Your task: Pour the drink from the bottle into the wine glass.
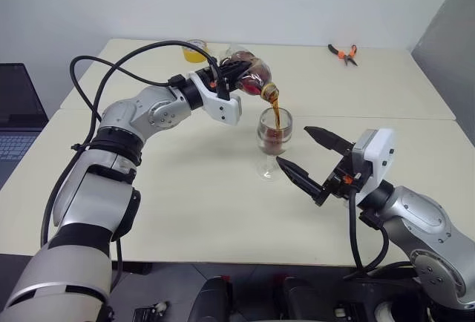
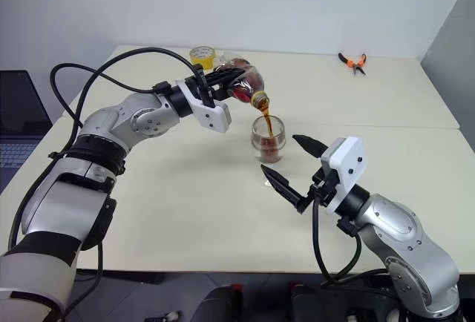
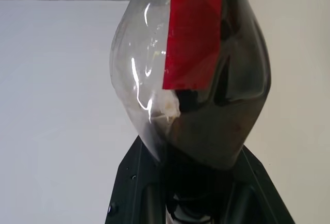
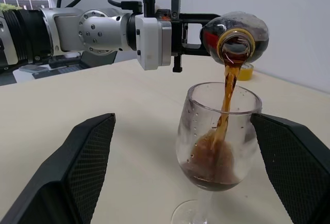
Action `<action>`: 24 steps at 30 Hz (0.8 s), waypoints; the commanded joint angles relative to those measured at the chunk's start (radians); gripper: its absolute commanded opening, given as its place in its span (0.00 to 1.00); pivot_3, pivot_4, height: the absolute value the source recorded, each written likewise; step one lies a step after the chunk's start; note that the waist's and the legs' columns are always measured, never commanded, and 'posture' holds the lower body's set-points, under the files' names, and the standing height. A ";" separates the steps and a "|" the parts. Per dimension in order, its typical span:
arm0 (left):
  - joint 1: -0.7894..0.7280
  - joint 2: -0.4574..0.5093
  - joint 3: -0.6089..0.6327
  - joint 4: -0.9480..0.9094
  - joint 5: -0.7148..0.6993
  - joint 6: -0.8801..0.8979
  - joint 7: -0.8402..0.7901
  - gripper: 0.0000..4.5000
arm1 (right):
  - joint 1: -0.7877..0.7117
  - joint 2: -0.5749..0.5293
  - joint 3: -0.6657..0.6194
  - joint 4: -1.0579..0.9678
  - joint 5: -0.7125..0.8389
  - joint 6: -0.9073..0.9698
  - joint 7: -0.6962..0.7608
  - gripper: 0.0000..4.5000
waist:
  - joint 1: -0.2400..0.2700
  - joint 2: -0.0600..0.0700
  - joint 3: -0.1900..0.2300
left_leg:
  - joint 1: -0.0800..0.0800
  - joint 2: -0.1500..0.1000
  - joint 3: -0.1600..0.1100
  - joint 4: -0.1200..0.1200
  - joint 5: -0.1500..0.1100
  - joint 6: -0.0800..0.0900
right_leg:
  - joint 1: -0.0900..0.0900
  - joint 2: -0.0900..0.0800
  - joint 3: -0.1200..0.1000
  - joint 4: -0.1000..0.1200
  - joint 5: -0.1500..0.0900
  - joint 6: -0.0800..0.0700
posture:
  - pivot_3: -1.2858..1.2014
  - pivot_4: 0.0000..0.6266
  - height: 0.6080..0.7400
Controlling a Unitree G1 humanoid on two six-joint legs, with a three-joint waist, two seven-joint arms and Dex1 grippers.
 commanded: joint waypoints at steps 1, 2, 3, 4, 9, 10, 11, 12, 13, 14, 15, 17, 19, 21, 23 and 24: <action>-0.053 0.011 0.003 -0.008 -0.006 -0.006 0.030 0.14 | 0.000 0.003 -0.015 -0.027 0.005 -0.029 0.008 1.00 | 0.000 0.000 0.000 | 0.000 0.000 0.000 0.000 0.000 0.000 | 0.000 0.000 0.000 0.000 0.000 0.000 | 0.52 0.24 1.00; -0.055 0.010 0.002 -0.007 -0.006 -0.006 0.031 0.14 | 0.000 0.003 -0.015 -0.027 0.004 -0.030 0.009 1.00 | 0.000 0.000 0.000 | 0.000 0.000 0.000 0.000 0.000 0.000 | 0.000 0.000 0.000 0.000 0.000 0.000 | 0.52 0.24 1.00; -0.057 0.011 0.002 -0.006 -0.004 -0.005 0.034 0.14 | 0.002 0.003 -0.015 -0.027 0.004 -0.031 0.011 1.00 | 0.000 0.000 0.000 | 0.000 0.000 0.000 0.000 0.000 0.000 | 0.000 0.000 0.000 0.000 0.000 0.000 | 0.52 0.24 1.00; -0.058 0.011 0.001 -0.006 -0.003 -0.005 0.036 0.14 | 0.003 0.003 -0.015 -0.027 0.003 -0.032 0.012 1.00 | 0.000 0.000 0.000 | 0.000 0.000 0.000 0.000 0.000 0.000 | 0.000 0.000 0.000 0.000 0.000 0.000 | 0.52 0.24 1.00; -0.067 0.011 0.001 0.002 0.000 -0.004 0.041 0.14 | 0.001 0.003 -0.012 -0.023 -0.001 -0.035 0.014 1.00 | 0.000 0.000 0.000 | 0.000 0.000 0.000 0.000 0.000 0.000 | 0.000 0.000 0.000 0.000 0.000 0.000 | 0.52 0.24 1.00; -0.069 0.011 0.001 0.003 0.000 -0.004 0.041 0.14 | 0.001 0.003 -0.011 -0.023 -0.002 -0.036 0.015 1.00 | 0.000 0.000 0.000 | 0.000 0.000 0.000 0.000 0.000 0.000 | 0.000 0.000 0.000 0.000 0.000 0.000 | 0.52 0.24 1.00; -0.071 0.011 0.002 0.004 -0.001 -0.004 0.039 0.14 | 0.001 0.004 -0.011 -0.023 -0.002 -0.036 0.015 1.00 | 0.000 0.000 0.000 | 0.000 0.000 0.000 0.000 0.000 0.000 | 0.000 0.000 0.000 0.000 0.000 0.000 | 0.52 0.24 1.00; -0.073 0.011 0.002 0.005 -0.002 -0.004 0.039 0.14 | 0.002 0.004 -0.011 -0.023 -0.002 -0.036 0.015 1.00 | 0.000 0.000 0.000 | 0.000 0.000 0.000 0.000 0.000 0.000 | 0.000 0.000 0.000 0.000 0.000 0.000 | 0.52 0.24 1.00; -0.074 0.011 0.002 0.004 -0.003 -0.005 0.037 0.14 | 0.002 0.003 -0.010 -0.023 -0.003 -0.037 0.016 1.00 | 0.000 0.000 0.000 | 0.000 0.000 0.000 0.000 0.000 0.000 | 0.000 0.000 0.000 0.000 0.000 0.000 | 0.52 0.24 1.00; -0.075 0.011 0.003 0.002 -0.004 -0.006 0.035 0.14 | 0.002 0.003 -0.010 -0.022 -0.003 -0.037 0.017 1.00 | 0.000 0.000 0.000 | 0.000 0.000 0.000 0.000 0.000 0.000 | 0.000 0.000 0.000 0.000 0.000 0.000 | 0.52 0.24 1.00; -0.075 0.011 0.003 0.001 -0.005 -0.006 0.033 0.14 | 0.002 0.003 -0.010 -0.022 -0.004 -0.037 0.017 1.00 | 0.000 0.000 0.000 | 0.000 0.000 0.000 0.000 0.000 0.000 | 0.000 0.000 0.000 0.000 0.000 0.000 | 0.52 0.24 1.00; -0.075 0.011 0.005 -0.005 -0.009 -0.006 0.028 0.14 | 0.000 0.003 -0.010 -0.021 -0.004 -0.037 0.018 1.00 | 0.000 0.000 0.000 | 0.000 0.000 0.000 0.000 0.000 0.000 | 0.000 0.000 0.000 0.000 0.000 0.000 | 0.52 0.24 1.00; -0.074 0.010 0.006 -0.012 -0.013 -0.006 0.023 0.14 | 0.001 0.002 -0.010 -0.020 -0.005 -0.037 0.019 1.00 | 0.000 0.000 0.000 | 0.000 0.000 0.000 0.000 0.000 0.000 | 0.000 0.000 0.000 0.001 0.000 0.000 | 0.52 0.24 1.00; -0.073 0.009 0.007 -0.015 -0.016 -0.007 0.020 0.14 | 0.000 0.002 -0.010 -0.020 -0.005 -0.037 0.019 1.00 | 0.000 0.000 0.000 | 0.000 0.000 0.000 0.000 0.000 0.000 | 0.000 0.000 0.000 0.001 0.000 0.000 | 0.52 0.24 1.00; -0.072 0.008 0.008 -0.020 -0.018 -0.007 0.017 0.14 | 0.001 0.002 -0.009 -0.021 -0.005 -0.037 0.018 1.00 | 0.000 0.000 0.000 | 0.000 0.000 0.000 0.000 0.000 0.000 | 0.000 0.000 0.000 0.001 0.000 0.000 | 0.52 0.24 1.00; -0.071 0.008 0.009 -0.022 -0.020 -0.008 0.015 0.14 | 0.002 0.003 -0.009 -0.021 -0.005 -0.037 0.018 1.00 | 0.000 0.000 0.000 | 0.000 0.000 0.000 0.000 0.000 0.000 | 0.000 0.000 0.000 0.001 0.000 0.000 | 0.52 0.24 1.00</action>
